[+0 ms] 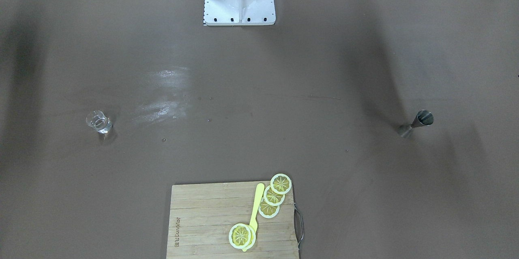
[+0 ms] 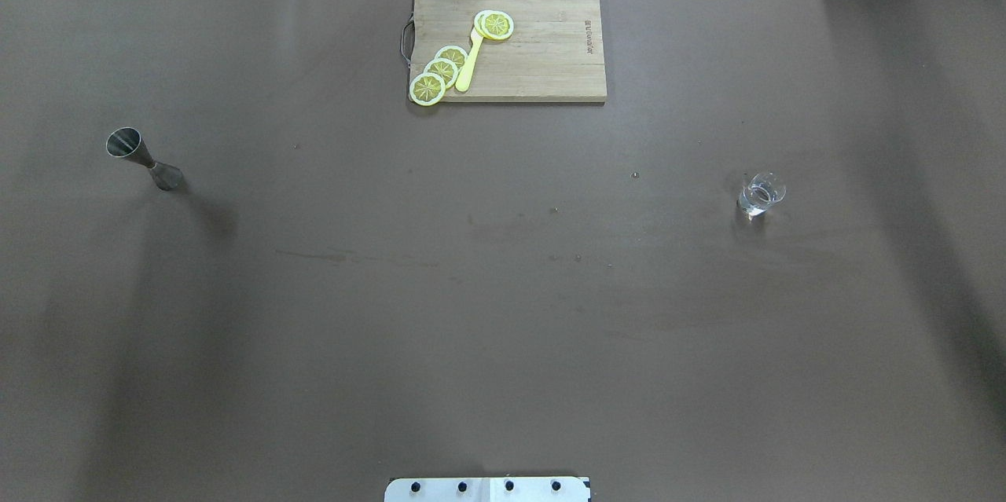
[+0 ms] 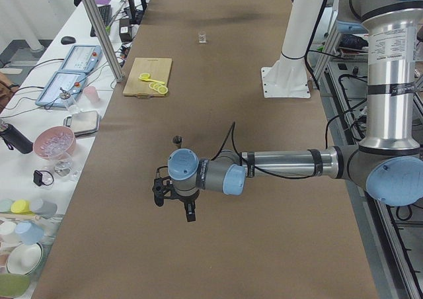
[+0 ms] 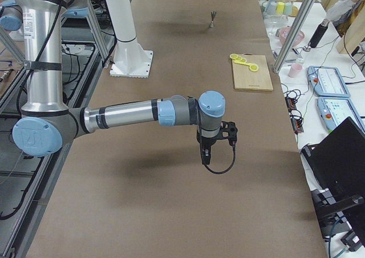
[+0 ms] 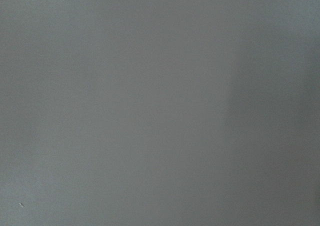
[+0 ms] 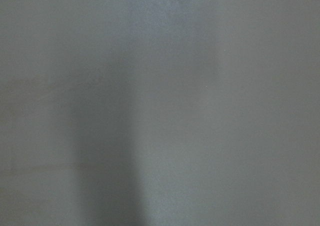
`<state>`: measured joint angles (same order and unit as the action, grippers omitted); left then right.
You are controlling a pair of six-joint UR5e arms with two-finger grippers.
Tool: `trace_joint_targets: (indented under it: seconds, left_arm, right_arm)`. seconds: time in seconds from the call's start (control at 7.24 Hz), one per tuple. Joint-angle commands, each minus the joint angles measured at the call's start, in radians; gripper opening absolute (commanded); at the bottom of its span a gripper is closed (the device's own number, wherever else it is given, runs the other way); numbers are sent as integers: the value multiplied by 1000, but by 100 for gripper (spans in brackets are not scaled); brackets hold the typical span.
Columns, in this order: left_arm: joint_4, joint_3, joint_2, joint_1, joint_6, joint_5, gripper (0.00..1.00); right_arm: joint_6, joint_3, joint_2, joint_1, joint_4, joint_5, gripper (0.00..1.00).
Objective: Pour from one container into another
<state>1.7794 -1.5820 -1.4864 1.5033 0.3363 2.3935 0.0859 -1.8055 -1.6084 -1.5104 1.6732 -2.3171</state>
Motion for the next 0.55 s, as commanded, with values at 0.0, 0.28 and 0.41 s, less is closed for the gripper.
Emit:
trace_joint_targets:
  seconds: [0.0,0.28,0.41]
  left_arm:
    - [0,0,0,-2,0,-1,99]
    - [0,0,0,0,0,-1,99]
    - [0,0,0,0,0,1,99]
  right_arm:
    - [0,-5,-2,-1,0,1,100]
    - [0,-3,-2,-1,0,1,100]
    - [0,-3,-2,1,-6,4,100]
